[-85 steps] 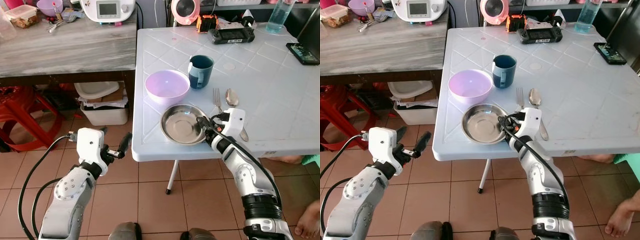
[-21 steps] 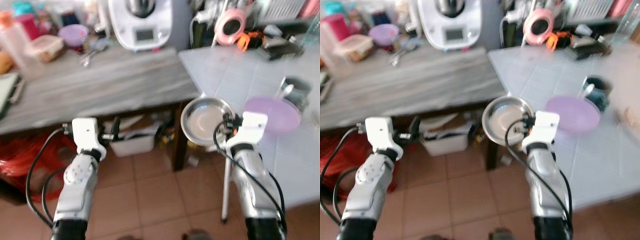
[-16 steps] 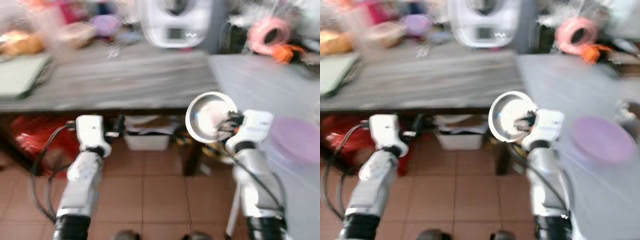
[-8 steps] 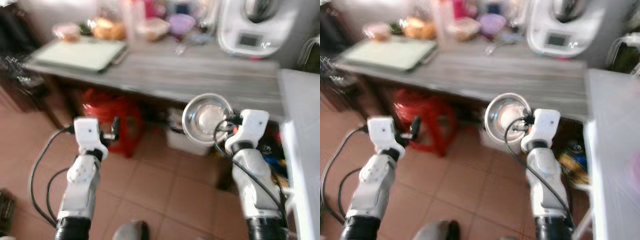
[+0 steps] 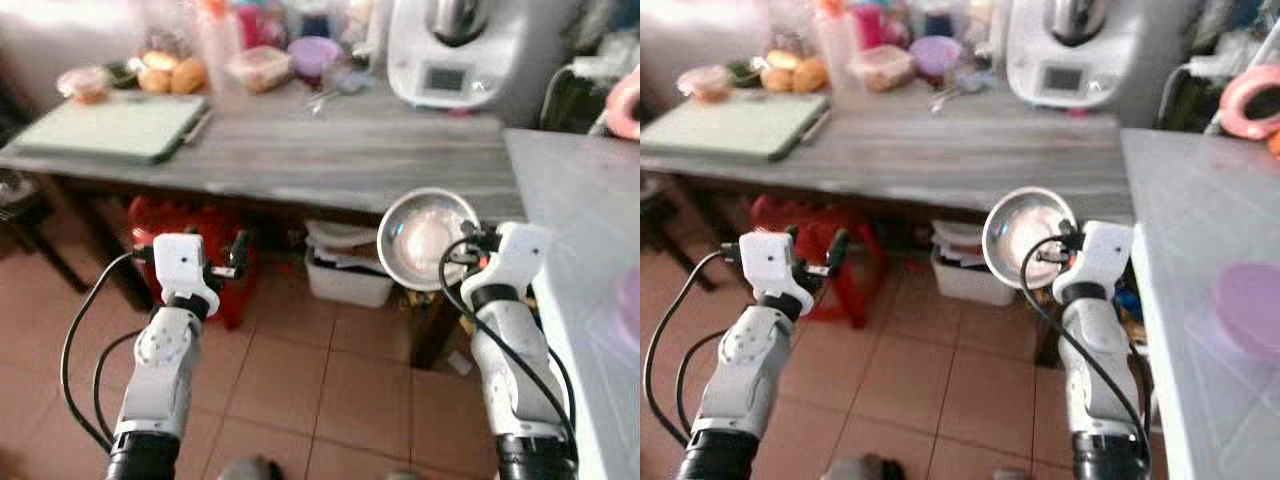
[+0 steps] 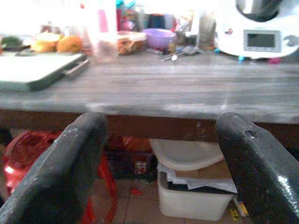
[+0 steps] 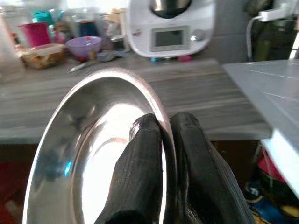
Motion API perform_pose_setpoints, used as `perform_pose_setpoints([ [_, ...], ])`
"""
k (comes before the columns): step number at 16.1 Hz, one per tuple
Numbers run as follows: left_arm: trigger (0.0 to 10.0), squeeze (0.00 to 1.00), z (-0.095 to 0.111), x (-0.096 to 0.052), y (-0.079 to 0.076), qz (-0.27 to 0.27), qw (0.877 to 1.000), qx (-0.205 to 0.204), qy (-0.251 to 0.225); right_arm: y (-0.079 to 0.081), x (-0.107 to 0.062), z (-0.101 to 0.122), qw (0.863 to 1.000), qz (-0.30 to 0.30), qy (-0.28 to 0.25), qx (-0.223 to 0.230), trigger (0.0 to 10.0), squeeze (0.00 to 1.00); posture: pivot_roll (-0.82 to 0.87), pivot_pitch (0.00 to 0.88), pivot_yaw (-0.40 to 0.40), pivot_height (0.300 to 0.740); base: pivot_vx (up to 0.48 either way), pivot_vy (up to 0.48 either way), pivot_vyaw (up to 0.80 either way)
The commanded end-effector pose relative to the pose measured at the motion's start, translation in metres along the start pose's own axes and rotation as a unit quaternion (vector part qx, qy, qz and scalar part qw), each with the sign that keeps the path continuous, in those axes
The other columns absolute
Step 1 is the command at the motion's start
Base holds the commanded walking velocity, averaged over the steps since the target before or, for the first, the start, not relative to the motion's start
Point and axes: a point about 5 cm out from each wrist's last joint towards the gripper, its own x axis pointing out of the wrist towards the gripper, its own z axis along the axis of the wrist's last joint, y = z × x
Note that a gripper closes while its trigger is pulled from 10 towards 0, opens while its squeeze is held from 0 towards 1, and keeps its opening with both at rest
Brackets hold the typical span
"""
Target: Setting the table
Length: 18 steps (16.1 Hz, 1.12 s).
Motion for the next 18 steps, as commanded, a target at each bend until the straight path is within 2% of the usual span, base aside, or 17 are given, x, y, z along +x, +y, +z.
perform_pose_setpoints([
  [1,10.0,0.0,0.003,0.001,-0.001,-0.003,1.0,0.002,-0.008,-0.001,0.004,0.01,1.0,-0.001,-0.021,-0.003,10.0,0.0,-0.06,0.0,0.047,0.74,0.428,0.0,0.0],
  [4,10.0,0.0,0.003,0.002,-0.001,-0.004,1.0,-0.001,-0.009,-0.003,0.006,0.013,1.0,-0.001,-0.028,-0.004,10.0,0.0,-0.06,0.0,0.049,0.74,0.426,0.0,0.0],
  [11,10.0,0.0,0.003,0.003,0.0,-0.004,1.0,-0.005,-0.005,-0.003,0.006,0.014,0.999,-0.005,-0.034,-0.007,10.0,0.0,-0.06,0.0,0.053,0.74,0.348,0.327,0.0],
  [15,10.0,0.0,0.004,0.003,0.0,0.004,1.0,-0.003,-0.008,-0.009,0.008,0.018,0.999,-0.017,-0.047,-0.013,10.0,0.0,-0.06,0.0,0.053,0.74,0.0,0.066,0.0],
  [18,10.0,0.0,0.003,0.003,0.0,0.002,1.0,-0.004,-0.007,-0.02,0.014,0.024,0.997,-0.049,-0.058,-0.012,10.0,0.0,-0.06,0.0,0.053,0.74,0.0,0.0,0.0],
])
